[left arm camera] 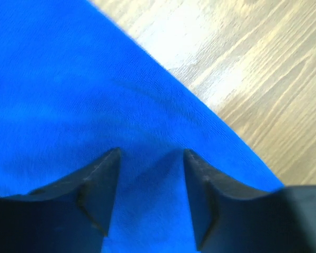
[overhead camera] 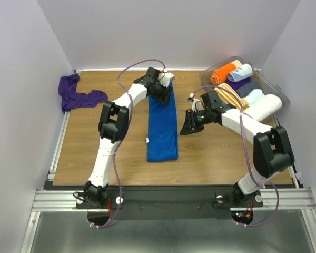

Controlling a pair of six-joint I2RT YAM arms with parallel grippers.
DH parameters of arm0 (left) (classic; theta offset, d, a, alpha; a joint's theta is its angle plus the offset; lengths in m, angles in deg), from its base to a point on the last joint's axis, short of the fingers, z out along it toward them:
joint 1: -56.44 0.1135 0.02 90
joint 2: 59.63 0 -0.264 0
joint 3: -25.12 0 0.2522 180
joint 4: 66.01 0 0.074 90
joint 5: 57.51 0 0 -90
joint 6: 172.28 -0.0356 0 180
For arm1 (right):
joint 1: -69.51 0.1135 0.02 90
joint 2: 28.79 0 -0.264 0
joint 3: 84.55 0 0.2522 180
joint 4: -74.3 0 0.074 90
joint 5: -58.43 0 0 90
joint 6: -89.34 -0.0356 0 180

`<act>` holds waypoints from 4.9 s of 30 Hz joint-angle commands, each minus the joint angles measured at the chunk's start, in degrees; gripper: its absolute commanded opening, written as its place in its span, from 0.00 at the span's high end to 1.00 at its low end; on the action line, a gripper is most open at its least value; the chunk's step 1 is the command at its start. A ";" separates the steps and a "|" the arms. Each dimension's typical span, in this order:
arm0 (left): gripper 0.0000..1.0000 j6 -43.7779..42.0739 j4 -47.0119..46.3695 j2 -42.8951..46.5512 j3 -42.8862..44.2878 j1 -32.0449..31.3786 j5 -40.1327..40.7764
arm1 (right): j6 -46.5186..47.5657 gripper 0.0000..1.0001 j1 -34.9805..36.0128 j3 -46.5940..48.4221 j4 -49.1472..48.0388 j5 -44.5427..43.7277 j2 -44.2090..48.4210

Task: Roll the towels
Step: Fold the towel, then roll the towel

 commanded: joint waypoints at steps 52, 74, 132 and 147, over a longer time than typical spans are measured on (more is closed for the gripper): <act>0.20 -35.60 -25.33 71.84 -89.01 -31.23 14.38 | 6.04 0.59 10.54 5.87 0.53 2.88 -11.77; 0.91 -30.07 -12.69 66.82 -79.17 -33.34 6.12 | 13.33 0.01 1.93 8.76 1.93 1.40 0.16; 0.79 -29.01 18.78 12.69 -39.10 -3.99 -32.99 | 60.71 0.22 30.92 -9.08 -0.77 -32.10 17.76; 0.78 -29.71 20.45 9.60 -35.22 -2.23 -32.73 | 64.93 0.30 34.18 -14.53 -12.56 -29.90 8.80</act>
